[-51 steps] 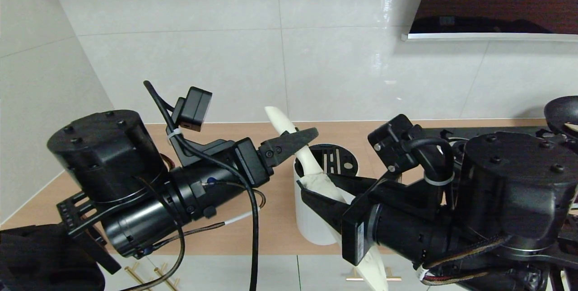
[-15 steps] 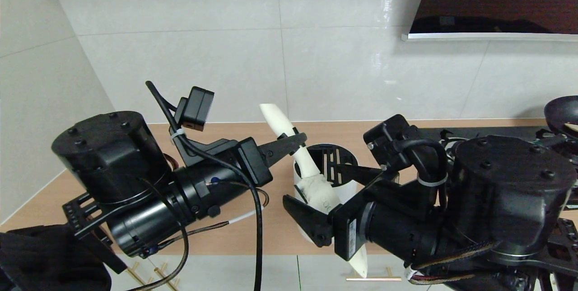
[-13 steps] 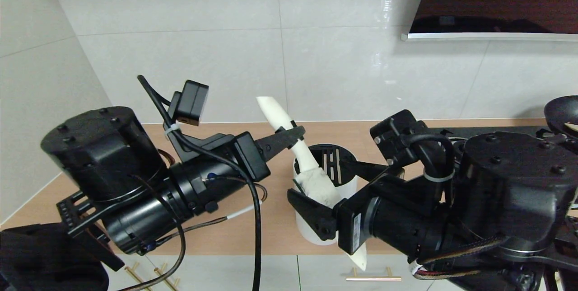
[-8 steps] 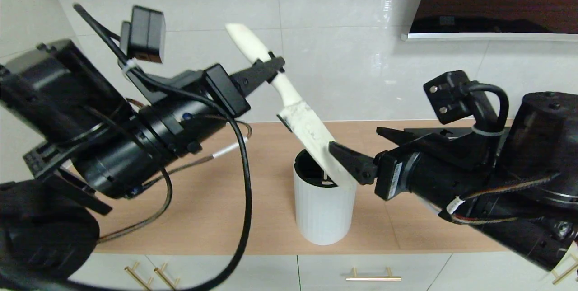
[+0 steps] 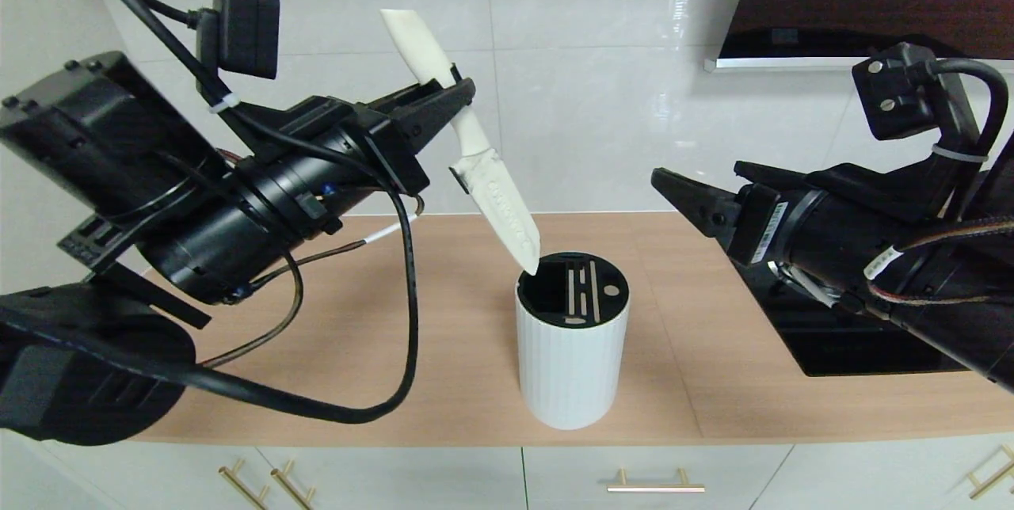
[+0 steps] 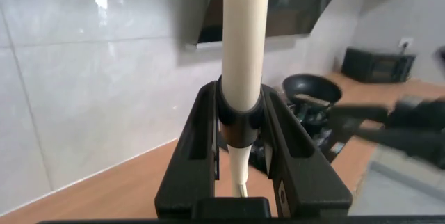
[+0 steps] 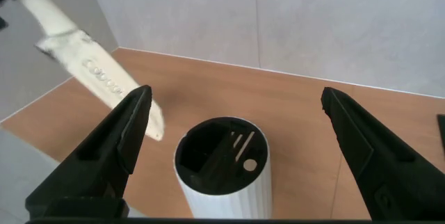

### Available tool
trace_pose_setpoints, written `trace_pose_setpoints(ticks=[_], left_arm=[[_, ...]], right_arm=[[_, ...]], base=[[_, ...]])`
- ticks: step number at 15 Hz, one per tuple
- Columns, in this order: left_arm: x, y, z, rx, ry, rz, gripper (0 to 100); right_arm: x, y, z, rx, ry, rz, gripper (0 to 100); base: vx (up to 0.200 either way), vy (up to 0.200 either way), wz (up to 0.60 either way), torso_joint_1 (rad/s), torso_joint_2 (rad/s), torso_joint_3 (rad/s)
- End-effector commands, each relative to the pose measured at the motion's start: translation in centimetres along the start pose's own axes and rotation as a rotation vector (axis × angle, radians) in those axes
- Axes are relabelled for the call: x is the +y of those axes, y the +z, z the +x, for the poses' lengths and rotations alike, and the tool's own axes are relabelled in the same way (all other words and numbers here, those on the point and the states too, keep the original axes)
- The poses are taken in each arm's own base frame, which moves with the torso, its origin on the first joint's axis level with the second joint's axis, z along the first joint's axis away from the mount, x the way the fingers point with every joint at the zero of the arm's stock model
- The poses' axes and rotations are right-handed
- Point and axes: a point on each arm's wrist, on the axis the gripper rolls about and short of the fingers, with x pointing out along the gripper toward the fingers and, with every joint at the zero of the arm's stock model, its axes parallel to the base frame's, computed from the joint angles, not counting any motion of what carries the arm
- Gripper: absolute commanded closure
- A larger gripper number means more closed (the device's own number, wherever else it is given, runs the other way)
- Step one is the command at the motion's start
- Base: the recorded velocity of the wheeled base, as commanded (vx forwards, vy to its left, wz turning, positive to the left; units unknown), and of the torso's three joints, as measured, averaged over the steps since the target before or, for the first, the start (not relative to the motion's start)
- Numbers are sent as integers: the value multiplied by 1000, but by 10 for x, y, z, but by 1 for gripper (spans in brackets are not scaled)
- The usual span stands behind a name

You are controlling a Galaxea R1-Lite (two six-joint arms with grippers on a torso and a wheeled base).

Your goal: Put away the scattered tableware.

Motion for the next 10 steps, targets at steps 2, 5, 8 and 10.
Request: trace_pose_setpoints(ticks=[2, 5, 8, 10], left_arm=[[-5, -35, 12, 23, -36, 10, 100], [-11, -50, 14, 52, -55, 33, 100], [-11, -54, 14, 63, -45, 35, 100], [-9, -60, 16, 69, -40, 44, 100]], right_arm=[[0, -7, 5, 24, -4, -10, 0], [0, -9, 6, 30, -5, -11, 0], [0, -11, 8, 36, -6, -13, 0], [0, -11, 7, 34, -7, -12, 0]], base=[[0, 0, 0, 0, 0, 0], [0, 0, 0, 0, 0, 0], [0, 0, 0, 0, 0, 0], [0, 0, 0, 0, 0, 0]])
